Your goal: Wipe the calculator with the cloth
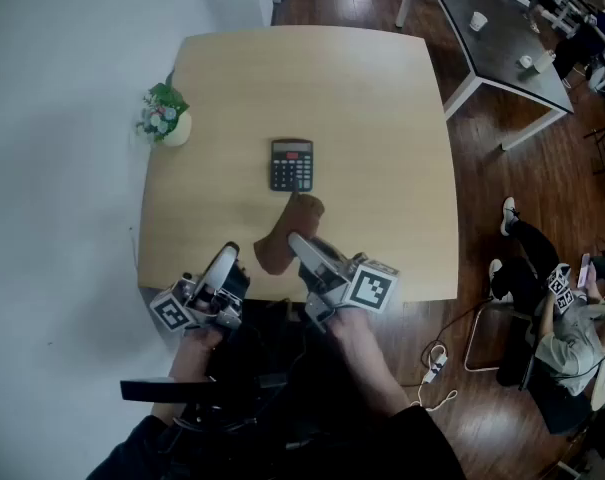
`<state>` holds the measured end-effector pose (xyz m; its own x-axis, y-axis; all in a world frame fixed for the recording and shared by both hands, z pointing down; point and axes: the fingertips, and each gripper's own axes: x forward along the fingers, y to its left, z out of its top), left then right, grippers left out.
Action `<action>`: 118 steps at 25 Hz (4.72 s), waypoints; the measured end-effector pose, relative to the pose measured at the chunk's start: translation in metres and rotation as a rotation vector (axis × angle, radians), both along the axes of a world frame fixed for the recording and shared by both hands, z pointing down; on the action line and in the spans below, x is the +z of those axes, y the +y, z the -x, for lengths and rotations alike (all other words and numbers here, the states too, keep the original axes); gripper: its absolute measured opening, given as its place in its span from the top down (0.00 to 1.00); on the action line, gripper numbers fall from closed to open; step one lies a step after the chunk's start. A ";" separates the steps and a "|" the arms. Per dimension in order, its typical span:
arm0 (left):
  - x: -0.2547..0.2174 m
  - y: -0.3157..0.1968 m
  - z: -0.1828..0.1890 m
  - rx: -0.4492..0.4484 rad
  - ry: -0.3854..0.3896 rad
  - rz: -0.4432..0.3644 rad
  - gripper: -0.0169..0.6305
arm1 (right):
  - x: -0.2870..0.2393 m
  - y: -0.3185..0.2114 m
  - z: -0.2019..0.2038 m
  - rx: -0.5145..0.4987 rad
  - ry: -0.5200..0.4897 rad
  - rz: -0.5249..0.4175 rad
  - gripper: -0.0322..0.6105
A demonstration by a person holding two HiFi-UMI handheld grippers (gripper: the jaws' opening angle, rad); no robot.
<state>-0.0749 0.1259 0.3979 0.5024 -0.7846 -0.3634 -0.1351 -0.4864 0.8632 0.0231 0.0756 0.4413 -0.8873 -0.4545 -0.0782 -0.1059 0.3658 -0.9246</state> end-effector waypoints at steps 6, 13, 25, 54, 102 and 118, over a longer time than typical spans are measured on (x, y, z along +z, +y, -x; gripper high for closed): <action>0.046 -0.042 0.001 0.067 -0.148 0.056 0.95 | 0.015 -0.038 -0.012 0.061 0.102 -0.013 0.85; 0.164 -0.094 -0.007 0.309 -0.450 0.170 0.92 | 0.048 -0.048 -0.012 0.138 0.415 -0.056 0.85; 0.257 -0.141 -0.024 0.481 -0.488 0.321 0.77 | 0.092 -0.067 0.007 0.004 0.777 -0.122 0.85; 0.293 -0.175 -0.013 0.432 -0.280 0.635 0.80 | 0.231 -0.255 0.002 -0.237 1.206 -0.163 0.84; 0.291 -0.175 -0.010 0.406 -0.231 0.622 0.80 | 0.236 -0.245 0.021 -0.252 1.110 -0.110 0.84; 0.293 -0.170 -0.014 0.398 -0.191 0.659 0.80 | 0.223 -0.225 0.110 -0.362 1.069 -0.248 0.84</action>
